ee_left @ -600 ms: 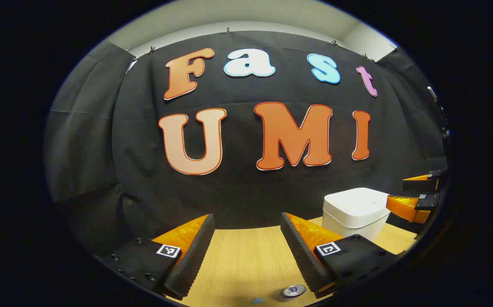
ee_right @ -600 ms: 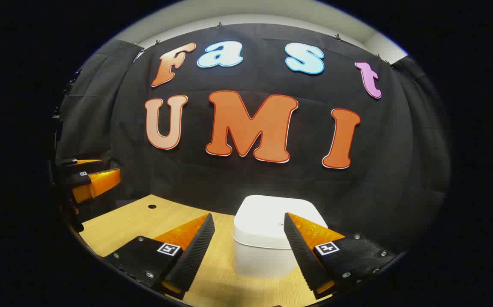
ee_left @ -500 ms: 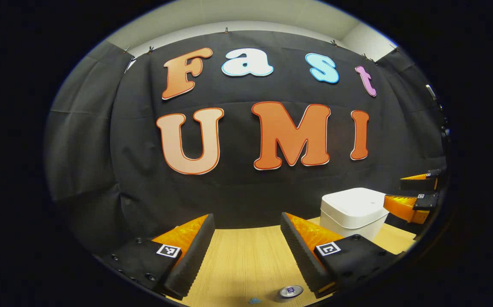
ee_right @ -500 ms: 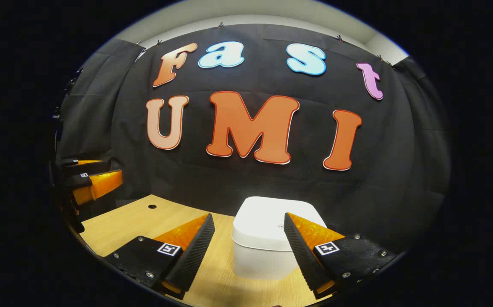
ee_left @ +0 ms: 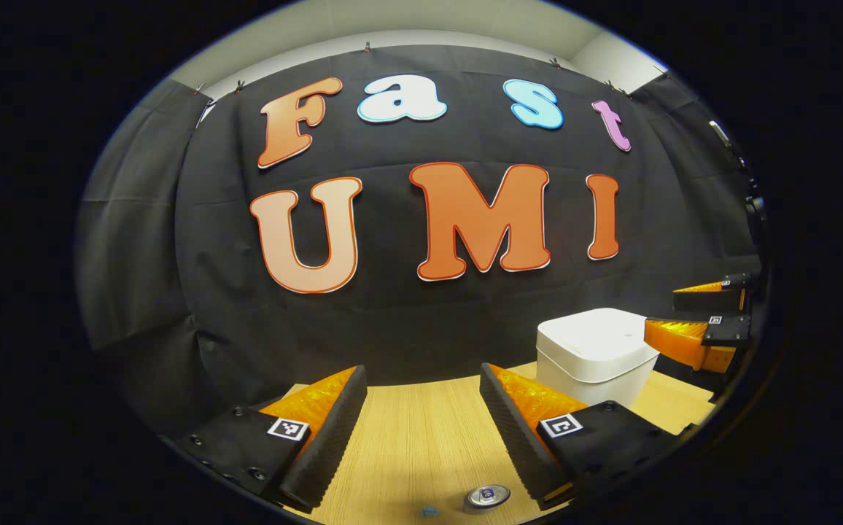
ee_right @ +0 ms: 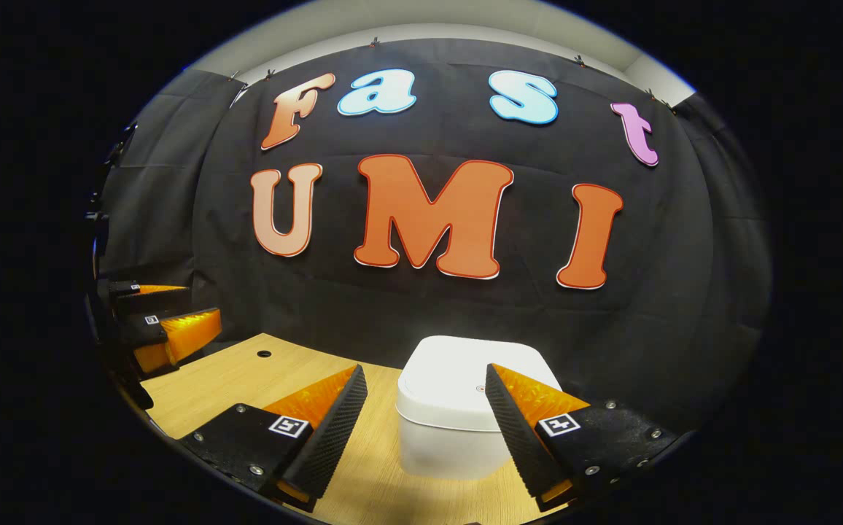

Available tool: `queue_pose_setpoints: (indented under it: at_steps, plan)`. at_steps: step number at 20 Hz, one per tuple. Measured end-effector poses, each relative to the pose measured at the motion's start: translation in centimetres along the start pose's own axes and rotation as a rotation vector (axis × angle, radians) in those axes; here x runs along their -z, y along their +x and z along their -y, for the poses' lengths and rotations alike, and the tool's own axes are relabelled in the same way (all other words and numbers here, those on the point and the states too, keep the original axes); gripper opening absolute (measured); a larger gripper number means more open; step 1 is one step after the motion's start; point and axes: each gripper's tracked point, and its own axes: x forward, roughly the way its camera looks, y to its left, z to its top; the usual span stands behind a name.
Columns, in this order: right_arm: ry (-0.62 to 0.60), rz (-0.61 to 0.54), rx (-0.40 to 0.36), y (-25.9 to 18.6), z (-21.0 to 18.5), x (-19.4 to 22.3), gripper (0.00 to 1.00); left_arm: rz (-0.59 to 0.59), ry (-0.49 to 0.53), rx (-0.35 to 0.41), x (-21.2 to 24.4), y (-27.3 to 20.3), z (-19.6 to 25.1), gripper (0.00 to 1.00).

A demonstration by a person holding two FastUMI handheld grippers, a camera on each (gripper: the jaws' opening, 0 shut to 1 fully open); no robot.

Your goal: Press the lid of the desktop garbage bin to open it, pick up the crumpled paper on the desktop and throw it into the bin, then pick up the pop can on the desktop and drop it into the bin, and finally close the garbage bin lid.

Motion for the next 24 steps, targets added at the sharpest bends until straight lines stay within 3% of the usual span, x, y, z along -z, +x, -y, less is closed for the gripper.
queue_pose_setpoints:
  at_steps: [17,24]
  plan:
    - [-0.009,-0.02,0.019,0.0,1.2,-0.2,0.98,-0.027,0.033,0.009,1.2,-1.2,0.8,0.99]
    - [-0.011,-0.013,0.035,1.6,2.5,-1.3,0.86,-0.047,0.034,-0.016,1.9,-1.6,0.1,0.99]
